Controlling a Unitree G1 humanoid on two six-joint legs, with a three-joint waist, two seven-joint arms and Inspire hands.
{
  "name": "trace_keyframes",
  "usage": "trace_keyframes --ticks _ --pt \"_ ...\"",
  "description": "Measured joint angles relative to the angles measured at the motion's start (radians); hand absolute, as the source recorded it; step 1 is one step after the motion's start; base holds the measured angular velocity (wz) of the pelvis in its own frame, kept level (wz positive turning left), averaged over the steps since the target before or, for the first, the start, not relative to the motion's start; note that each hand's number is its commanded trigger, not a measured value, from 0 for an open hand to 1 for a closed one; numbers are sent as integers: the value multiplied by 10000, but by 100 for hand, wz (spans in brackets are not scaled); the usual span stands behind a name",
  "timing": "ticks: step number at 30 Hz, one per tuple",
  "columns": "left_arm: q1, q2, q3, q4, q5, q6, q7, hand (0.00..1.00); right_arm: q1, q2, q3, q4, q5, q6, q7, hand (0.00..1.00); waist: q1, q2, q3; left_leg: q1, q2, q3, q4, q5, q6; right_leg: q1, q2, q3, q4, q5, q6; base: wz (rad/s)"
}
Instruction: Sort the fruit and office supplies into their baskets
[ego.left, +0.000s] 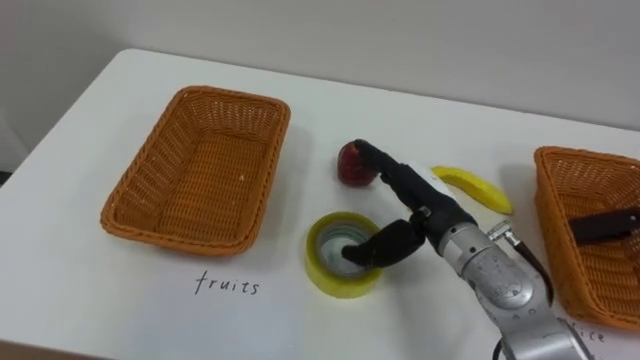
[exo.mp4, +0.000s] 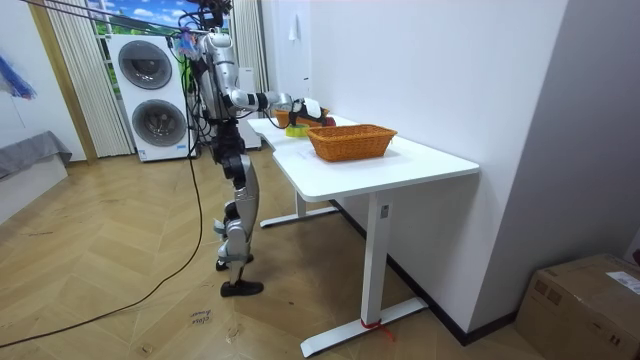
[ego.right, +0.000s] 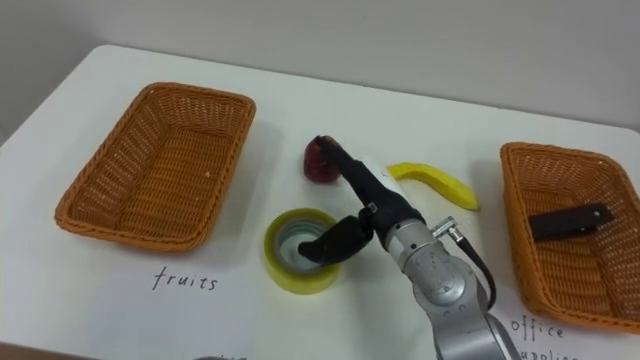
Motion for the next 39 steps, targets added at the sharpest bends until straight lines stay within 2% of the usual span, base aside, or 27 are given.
trace_keyframes --ticks 11,19,28,30,38,39 --pt "-94 -4 -16 7 -52 -7 -3 0 -34 60 320 556 9 5 -4 0 27 -17 2 13 -15 9 32 3 5 20 -14 4 10 0 0 0" --pt "-157 -23 -10 -51 -54 -4 8 0 -162 82 353 638 -67 151 -2 0 196 -72 16 13 -22 6 15 3 5 -2 -12 11 9 0 0 0" --pt "-166 -23 19 -310 -110 -4 16 0 -344 310 347 1217 -469 214 7 0 210 -117 36 -26 -26 -4 15 6 10 -70 -17 13 2 0 0 0" --pt "-105 -25 6 -558 -120 -4 24 0 -360 447 349 1216 -960 238 78 0 200 -127 26 -23 -28 -11 17 9 15 -67 -18 14 3 0 0 0" --pt "-90 -12 1 -693 -453 0 246 0 -411 440 352 1231 -1128 439 332 0 207 -203 -25 0 -63 -16 17 25 42 -53 -52 12 1 0 0 0" --pt "-63 -5 1 -692 -500 6 262 0 -411 440 352 1234 -1140 446 354 36 209 -203 -25 1 -67 -17 17 28 46 -52 -56 13 2 0 1 0"
